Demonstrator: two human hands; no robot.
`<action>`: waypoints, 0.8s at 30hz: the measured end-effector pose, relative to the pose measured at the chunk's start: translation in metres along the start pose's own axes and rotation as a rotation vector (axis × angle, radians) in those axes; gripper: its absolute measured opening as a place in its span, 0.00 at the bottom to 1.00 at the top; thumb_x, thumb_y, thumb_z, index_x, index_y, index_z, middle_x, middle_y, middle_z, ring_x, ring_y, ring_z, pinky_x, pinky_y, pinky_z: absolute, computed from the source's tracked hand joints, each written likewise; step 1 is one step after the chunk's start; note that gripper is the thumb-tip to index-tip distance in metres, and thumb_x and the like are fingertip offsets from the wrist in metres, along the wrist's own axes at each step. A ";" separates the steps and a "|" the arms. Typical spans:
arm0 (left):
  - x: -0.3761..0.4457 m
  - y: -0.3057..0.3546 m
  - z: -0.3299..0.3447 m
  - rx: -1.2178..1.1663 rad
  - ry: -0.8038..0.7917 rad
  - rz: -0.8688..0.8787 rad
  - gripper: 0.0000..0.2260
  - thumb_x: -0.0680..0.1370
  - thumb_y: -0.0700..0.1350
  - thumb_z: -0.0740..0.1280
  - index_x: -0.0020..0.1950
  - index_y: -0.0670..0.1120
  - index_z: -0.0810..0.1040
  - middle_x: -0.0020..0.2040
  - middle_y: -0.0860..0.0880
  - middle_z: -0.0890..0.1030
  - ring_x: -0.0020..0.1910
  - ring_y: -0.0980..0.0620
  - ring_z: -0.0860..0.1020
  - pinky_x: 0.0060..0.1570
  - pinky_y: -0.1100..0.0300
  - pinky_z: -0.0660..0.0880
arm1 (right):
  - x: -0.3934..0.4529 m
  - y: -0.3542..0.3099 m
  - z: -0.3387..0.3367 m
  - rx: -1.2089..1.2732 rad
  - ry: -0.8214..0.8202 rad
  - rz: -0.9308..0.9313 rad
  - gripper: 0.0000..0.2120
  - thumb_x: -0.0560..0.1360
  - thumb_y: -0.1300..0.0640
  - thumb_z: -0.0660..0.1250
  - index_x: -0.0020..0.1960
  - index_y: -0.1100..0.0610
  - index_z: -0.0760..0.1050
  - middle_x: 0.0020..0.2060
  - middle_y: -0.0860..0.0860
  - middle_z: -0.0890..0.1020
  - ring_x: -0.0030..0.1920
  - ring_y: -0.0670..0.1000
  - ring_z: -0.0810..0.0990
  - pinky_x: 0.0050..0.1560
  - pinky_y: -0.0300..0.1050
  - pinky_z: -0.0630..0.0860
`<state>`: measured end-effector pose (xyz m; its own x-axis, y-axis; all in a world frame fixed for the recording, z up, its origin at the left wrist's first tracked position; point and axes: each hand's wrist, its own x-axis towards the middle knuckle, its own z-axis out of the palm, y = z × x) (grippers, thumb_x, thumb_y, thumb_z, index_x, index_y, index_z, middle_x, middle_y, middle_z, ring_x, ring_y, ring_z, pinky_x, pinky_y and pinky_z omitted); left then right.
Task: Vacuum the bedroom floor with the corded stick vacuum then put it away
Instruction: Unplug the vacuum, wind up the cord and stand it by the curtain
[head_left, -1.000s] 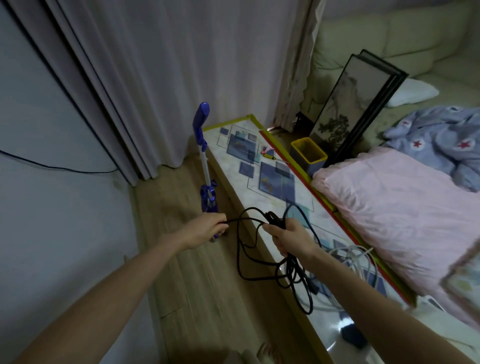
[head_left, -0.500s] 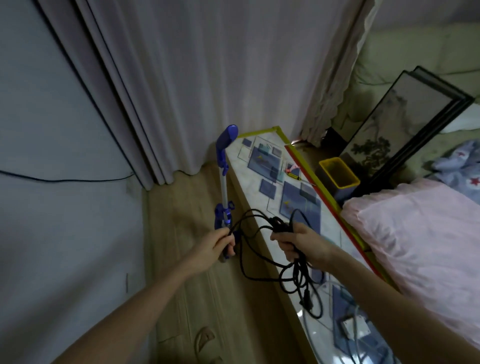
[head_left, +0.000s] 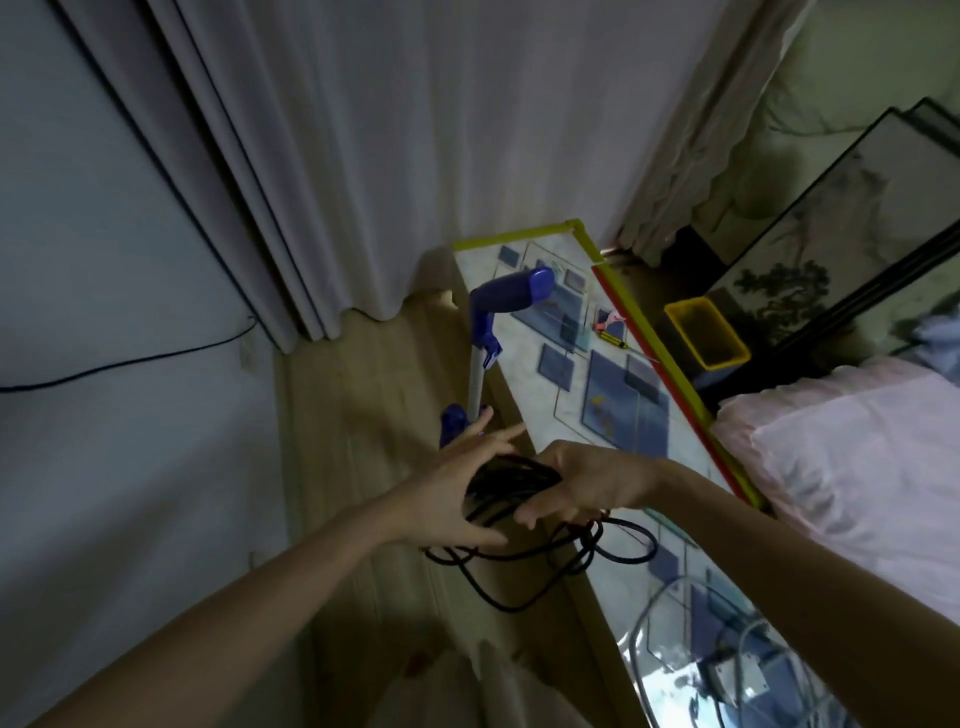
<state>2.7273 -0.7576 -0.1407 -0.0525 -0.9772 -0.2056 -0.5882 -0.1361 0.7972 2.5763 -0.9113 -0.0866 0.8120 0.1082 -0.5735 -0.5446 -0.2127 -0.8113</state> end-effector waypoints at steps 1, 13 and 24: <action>0.002 -0.002 0.001 -0.057 0.025 -0.019 0.30 0.71 0.51 0.75 0.69 0.57 0.65 0.76 0.63 0.56 0.76 0.55 0.56 0.68 0.59 0.66 | 0.000 0.003 -0.004 0.023 -0.004 -0.020 0.10 0.76 0.58 0.69 0.45 0.66 0.77 0.28 0.55 0.69 0.25 0.48 0.66 0.25 0.35 0.64; 0.027 -0.007 -0.002 -0.735 0.070 -0.259 0.20 0.73 0.54 0.72 0.63 0.50 0.78 0.55 0.51 0.83 0.58 0.53 0.79 0.63 0.57 0.72 | 0.007 0.048 -0.030 0.464 0.168 -0.298 0.10 0.75 0.53 0.69 0.37 0.55 0.79 0.24 0.47 0.69 0.24 0.46 0.66 0.33 0.39 0.72; 0.022 0.028 0.025 -0.880 0.126 -0.305 0.20 0.75 0.60 0.61 0.35 0.44 0.73 0.23 0.52 0.60 0.20 0.56 0.58 0.23 0.65 0.60 | -0.001 0.053 -0.050 0.236 0.135 -0.237 0.06 0.72 0.60 0.71 0.39 0.62 0.79 0.20 0.49 0.69 0.18 0.46 0.64 0.22 0.40 0.62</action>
<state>2.6896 -0.7786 -0.1373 0.1217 -0.8826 -0.4541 0.2626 -0.4126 0.8722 2.5572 -0.9710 -0.1235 0.9333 -0.0053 -0.3590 -0.3586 0.0350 -0.9328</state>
